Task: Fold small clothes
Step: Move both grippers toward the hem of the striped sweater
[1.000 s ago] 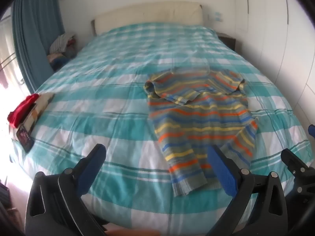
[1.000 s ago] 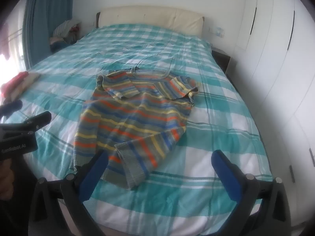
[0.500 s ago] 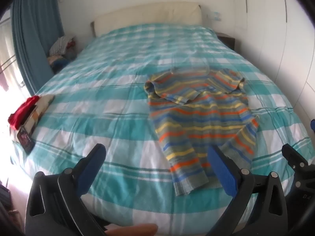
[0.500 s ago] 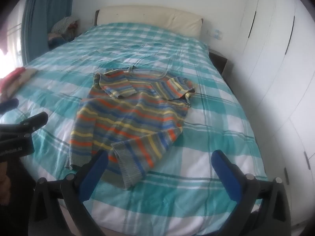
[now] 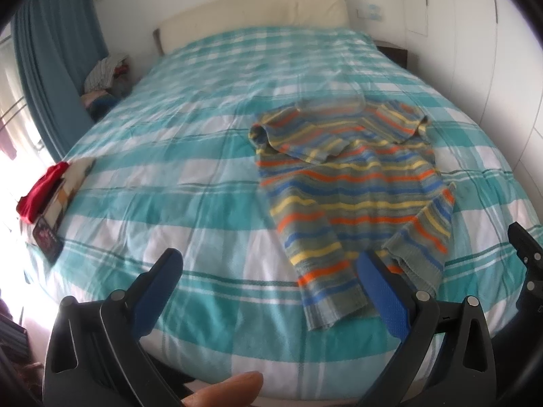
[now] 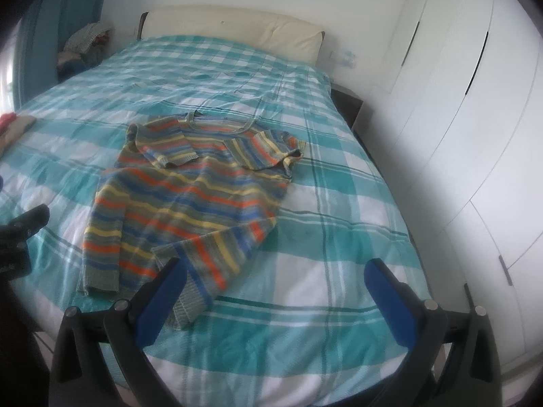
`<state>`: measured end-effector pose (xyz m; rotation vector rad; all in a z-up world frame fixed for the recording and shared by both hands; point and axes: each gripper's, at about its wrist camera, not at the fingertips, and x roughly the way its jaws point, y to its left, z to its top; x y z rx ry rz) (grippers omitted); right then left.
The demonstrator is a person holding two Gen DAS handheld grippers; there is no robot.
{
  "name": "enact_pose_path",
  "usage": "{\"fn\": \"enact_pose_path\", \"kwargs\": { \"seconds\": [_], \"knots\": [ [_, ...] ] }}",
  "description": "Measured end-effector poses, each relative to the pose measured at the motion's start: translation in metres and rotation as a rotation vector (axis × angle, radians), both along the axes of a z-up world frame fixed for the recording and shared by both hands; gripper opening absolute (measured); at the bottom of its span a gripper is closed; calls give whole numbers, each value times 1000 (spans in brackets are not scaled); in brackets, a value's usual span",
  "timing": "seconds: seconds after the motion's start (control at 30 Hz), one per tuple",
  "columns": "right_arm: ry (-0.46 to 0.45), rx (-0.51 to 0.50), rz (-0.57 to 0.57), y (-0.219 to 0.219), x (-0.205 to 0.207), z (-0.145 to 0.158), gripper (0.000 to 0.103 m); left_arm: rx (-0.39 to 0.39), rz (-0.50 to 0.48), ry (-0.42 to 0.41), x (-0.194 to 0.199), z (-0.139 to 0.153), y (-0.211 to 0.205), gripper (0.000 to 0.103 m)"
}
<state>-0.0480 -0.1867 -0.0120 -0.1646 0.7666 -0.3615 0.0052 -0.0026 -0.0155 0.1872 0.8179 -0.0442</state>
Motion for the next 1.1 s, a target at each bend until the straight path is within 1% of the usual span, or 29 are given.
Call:
{"fn": "enact_pose_path", "kwargs": {
  "seconds": [0.63, 1.1],
  "knots": [
    [28, -27, -21, -2, 7, -5, 103, -19, -3, 36, 7, -7, 5, 103],
    [49, -22, -24, -4, 10, -13, 103, -27, -4, 55, 8, -12, 2, 103]
  ]
}}
